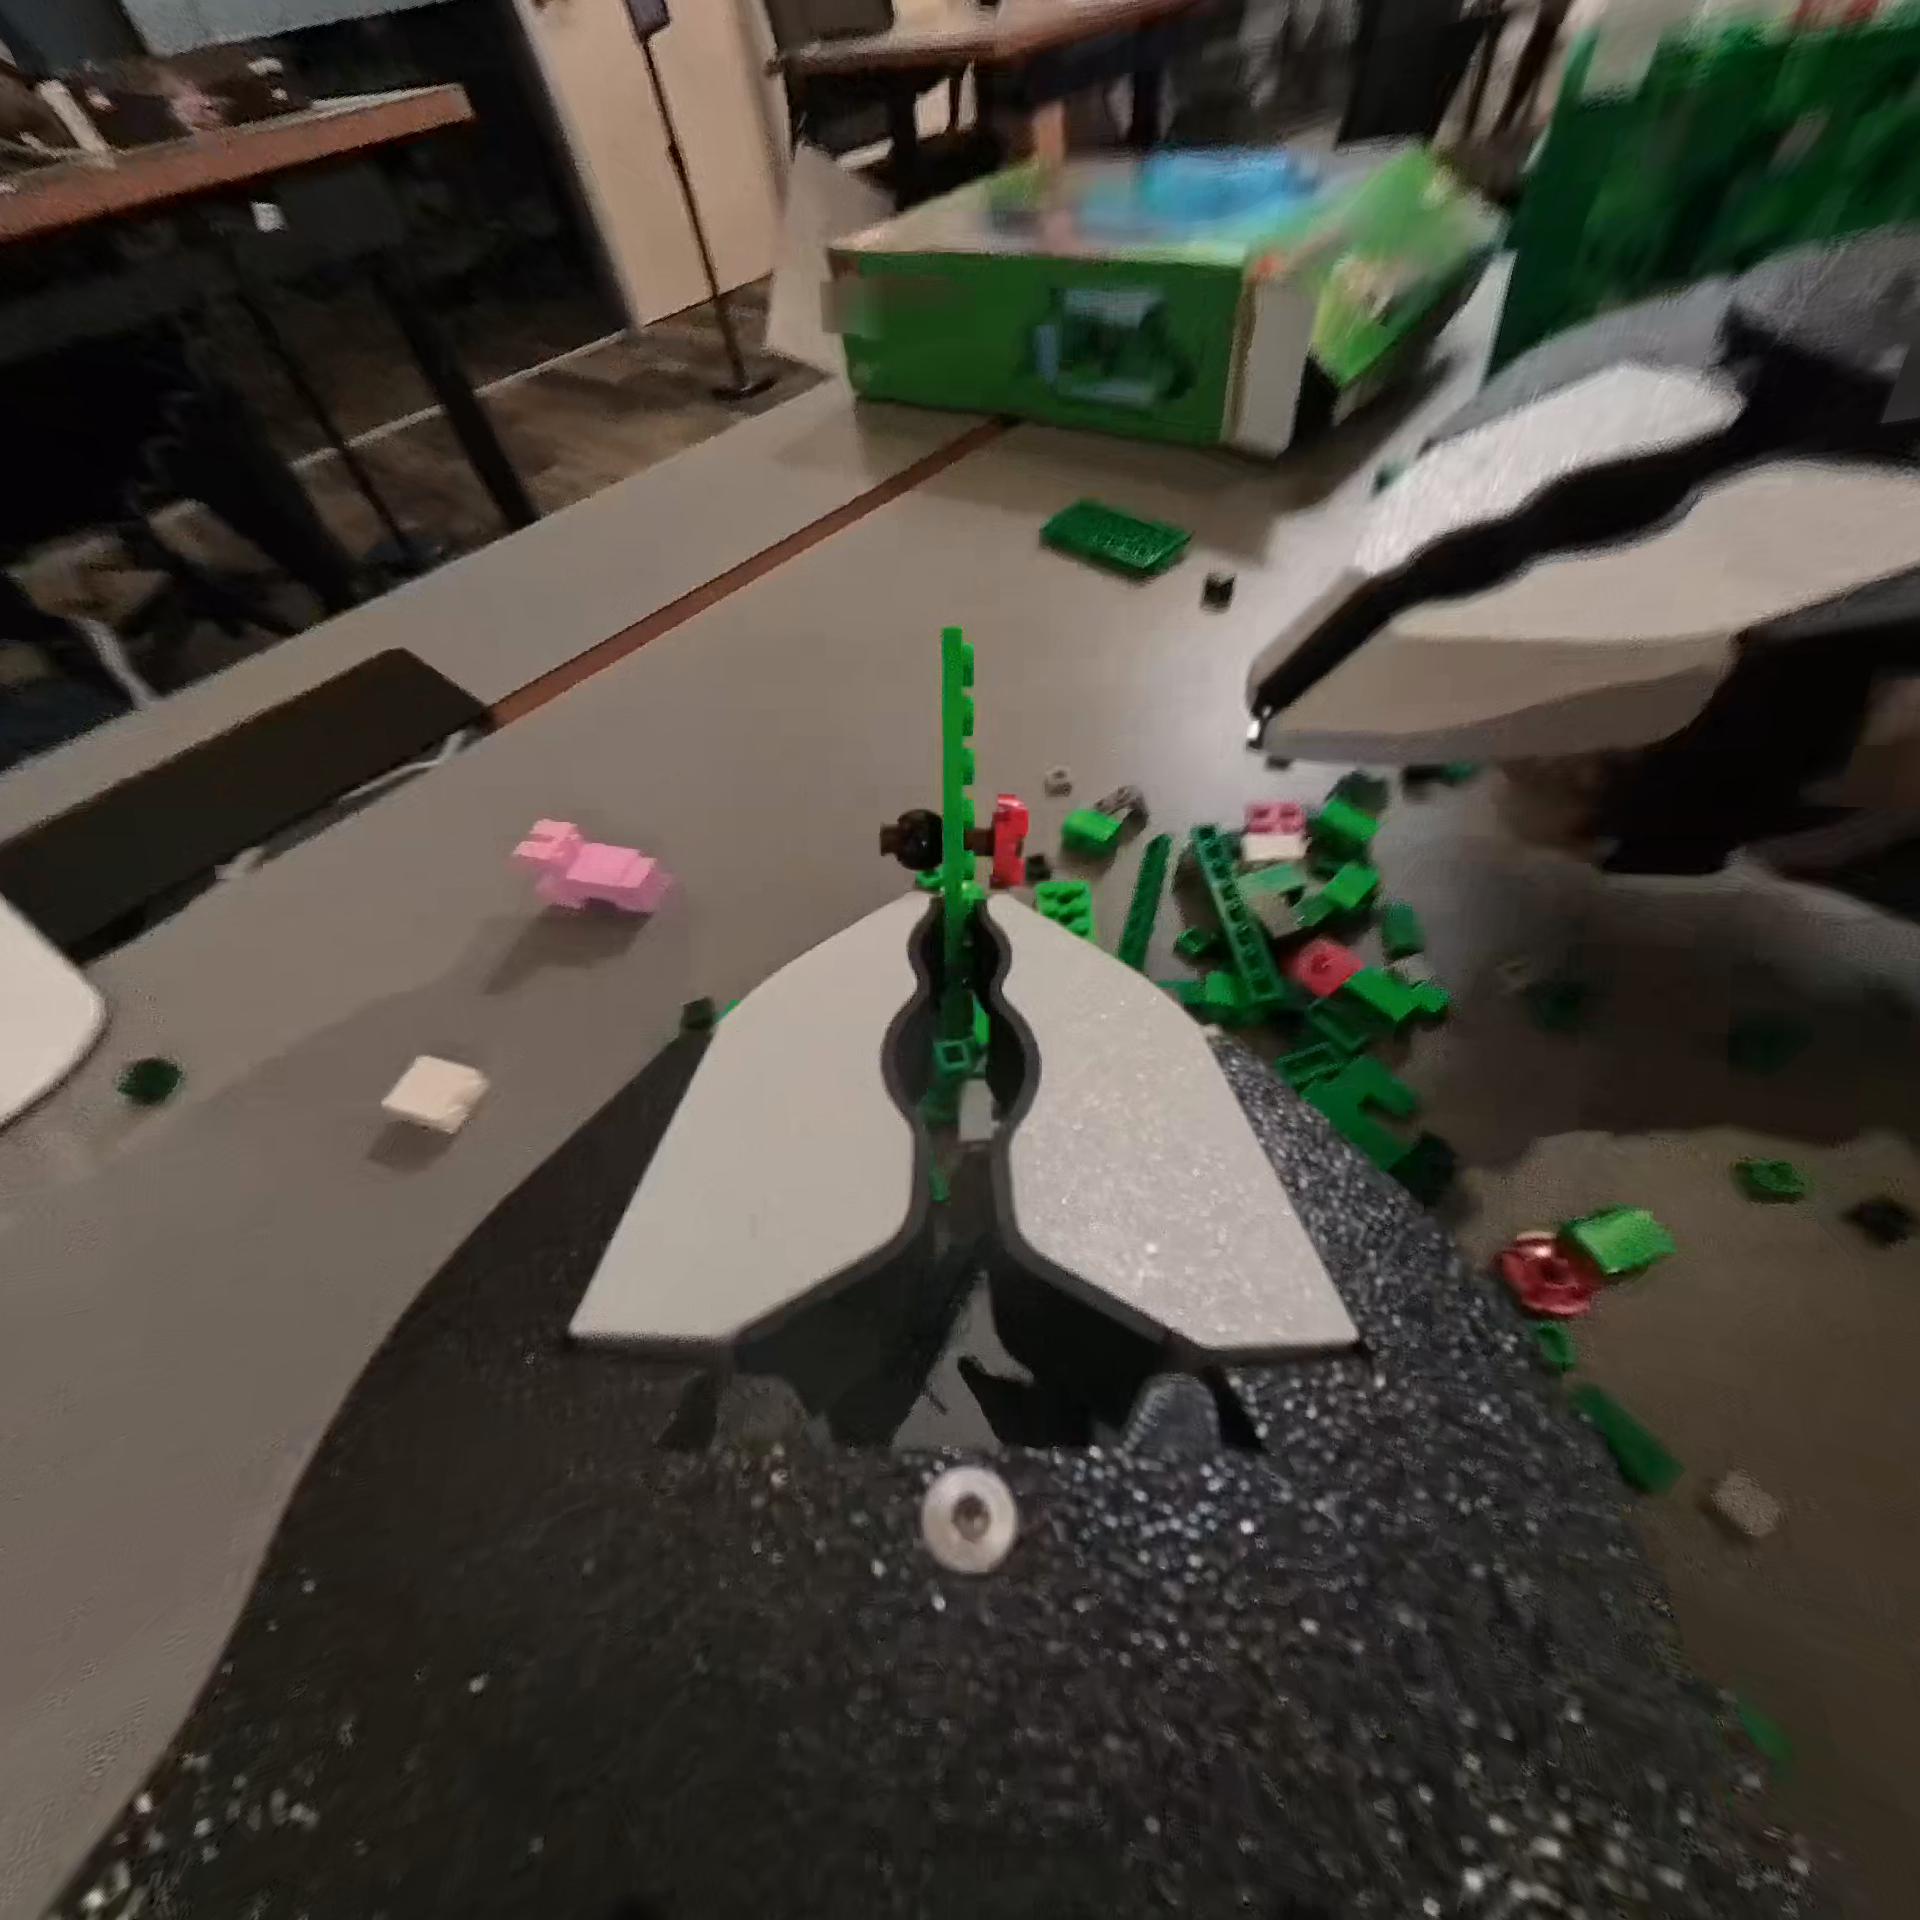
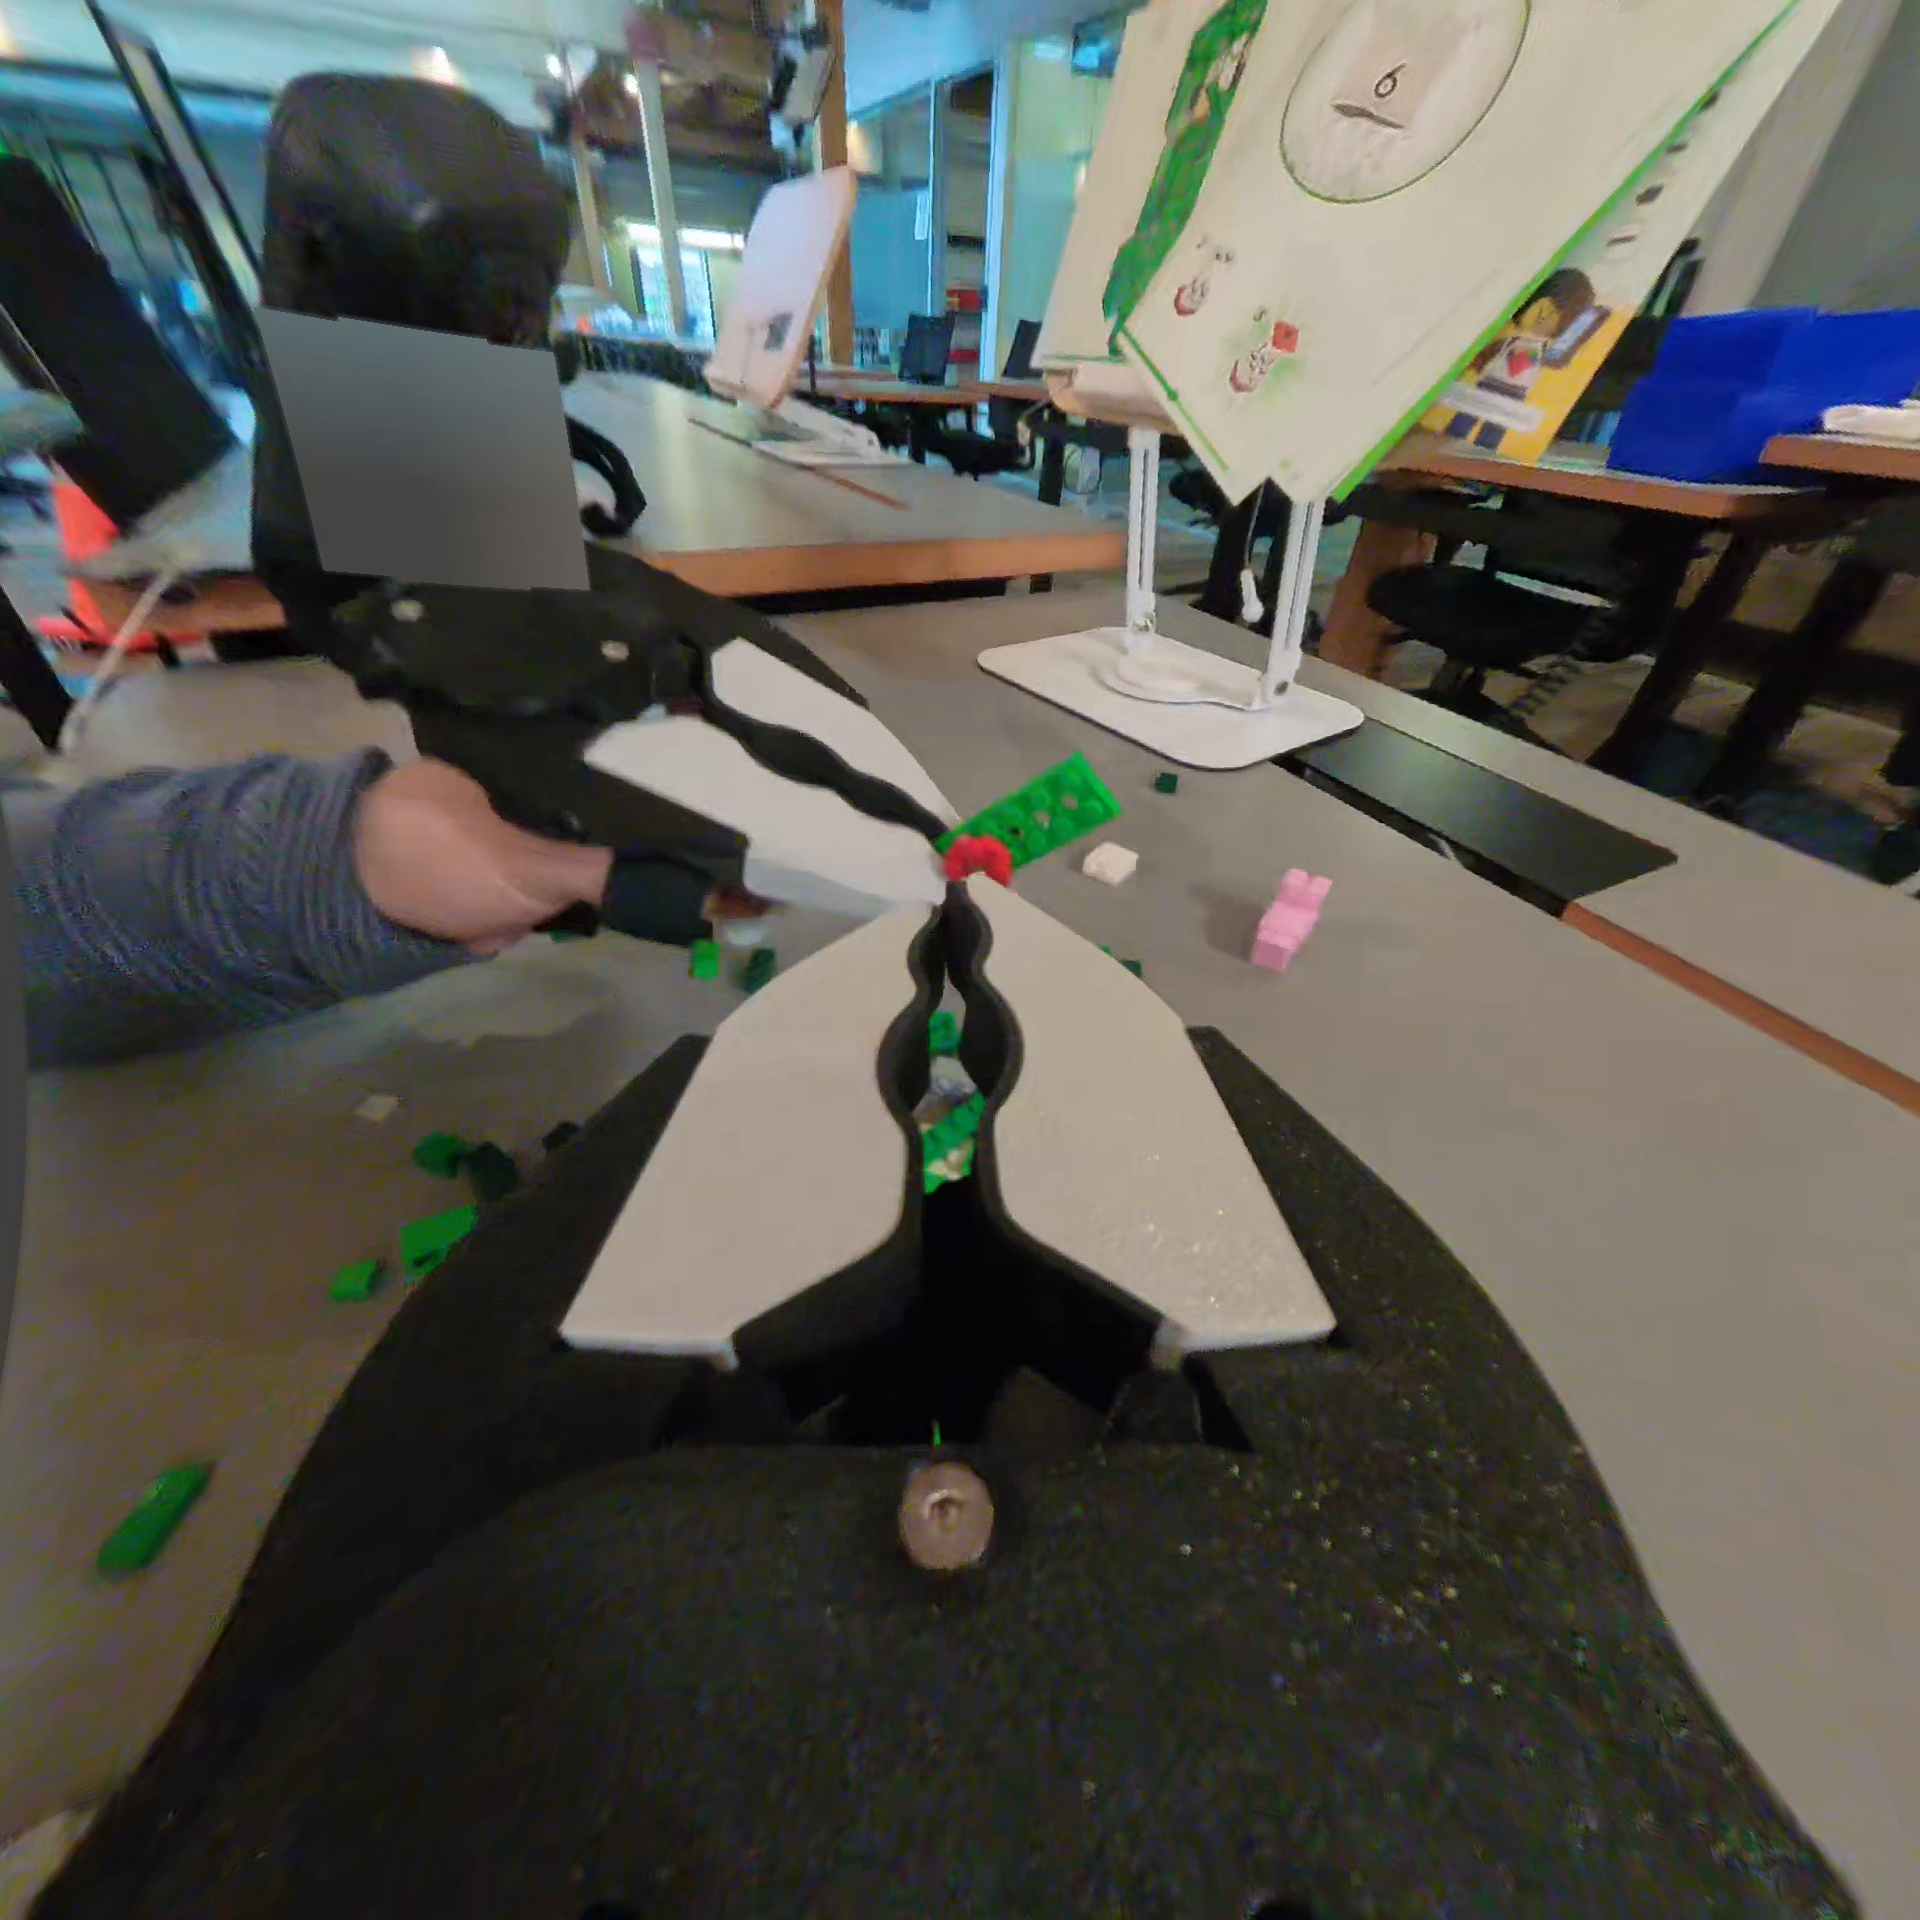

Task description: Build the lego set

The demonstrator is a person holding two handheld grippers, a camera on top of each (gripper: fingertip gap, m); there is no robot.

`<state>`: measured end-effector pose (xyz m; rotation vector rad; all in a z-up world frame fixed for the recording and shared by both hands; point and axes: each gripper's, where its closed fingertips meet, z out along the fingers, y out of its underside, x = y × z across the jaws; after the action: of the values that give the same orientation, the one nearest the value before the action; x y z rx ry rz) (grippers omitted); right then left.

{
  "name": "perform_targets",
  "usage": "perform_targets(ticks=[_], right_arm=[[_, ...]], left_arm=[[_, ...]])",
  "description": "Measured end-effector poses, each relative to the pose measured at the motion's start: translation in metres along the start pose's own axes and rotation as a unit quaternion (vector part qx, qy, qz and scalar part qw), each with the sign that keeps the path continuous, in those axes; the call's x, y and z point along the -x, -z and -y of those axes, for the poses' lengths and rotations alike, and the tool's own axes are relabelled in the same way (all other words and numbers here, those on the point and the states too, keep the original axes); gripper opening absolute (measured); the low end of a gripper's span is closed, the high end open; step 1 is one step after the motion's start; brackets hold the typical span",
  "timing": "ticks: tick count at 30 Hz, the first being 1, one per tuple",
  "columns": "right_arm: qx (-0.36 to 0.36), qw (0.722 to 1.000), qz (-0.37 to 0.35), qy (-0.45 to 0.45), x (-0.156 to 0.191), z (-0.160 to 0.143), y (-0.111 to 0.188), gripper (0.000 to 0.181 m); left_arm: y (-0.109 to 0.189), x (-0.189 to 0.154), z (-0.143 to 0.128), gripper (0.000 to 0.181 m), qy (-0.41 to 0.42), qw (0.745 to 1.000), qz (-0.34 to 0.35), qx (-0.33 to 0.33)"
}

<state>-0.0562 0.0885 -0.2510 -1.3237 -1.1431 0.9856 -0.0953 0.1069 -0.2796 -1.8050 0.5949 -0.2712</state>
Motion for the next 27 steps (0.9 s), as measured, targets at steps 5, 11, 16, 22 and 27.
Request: perform_targets(ticks=[5, 11, 16, 22, 27], right_arm=[[0.040, 0.998, -0.028, 0.041, -0.008, -0.011, 0.000, 0.009], [0.095, 0.995, 0.023, 0.008, -0.009, -0.024, 0.012, 0.023], [0.062, 0.977, 0.115, -0.171, -0.003, -0.015, 0.019, 0.029], [0.035, 0.967, 0.119, -0.224, -0.011, -0.010, 0.021, 0.030], [0.056, 0.974, 0.092, -0.200, -0.014, -0.020, 0.017, 0.033]], left_arm=[[-0.001, -0.012, -0.002, 0.004, -0.155, 0.988, -0.008, 0.003], [-0.002, -0.028, -0.009, 0.004, -0.422, 0.907, 0.020, 0.002], [0.005, -0.036, -0.001, 0.004, -0.409, 0.912, -0.010, -0.034], [0.000, -0.039, -0.016, 0.004, -0.347, 0.936, -0.054, 0.013], [-0.003, -0.035, -0.020, 0.004, -0.321, 0.945, -0.051, 0.026]])
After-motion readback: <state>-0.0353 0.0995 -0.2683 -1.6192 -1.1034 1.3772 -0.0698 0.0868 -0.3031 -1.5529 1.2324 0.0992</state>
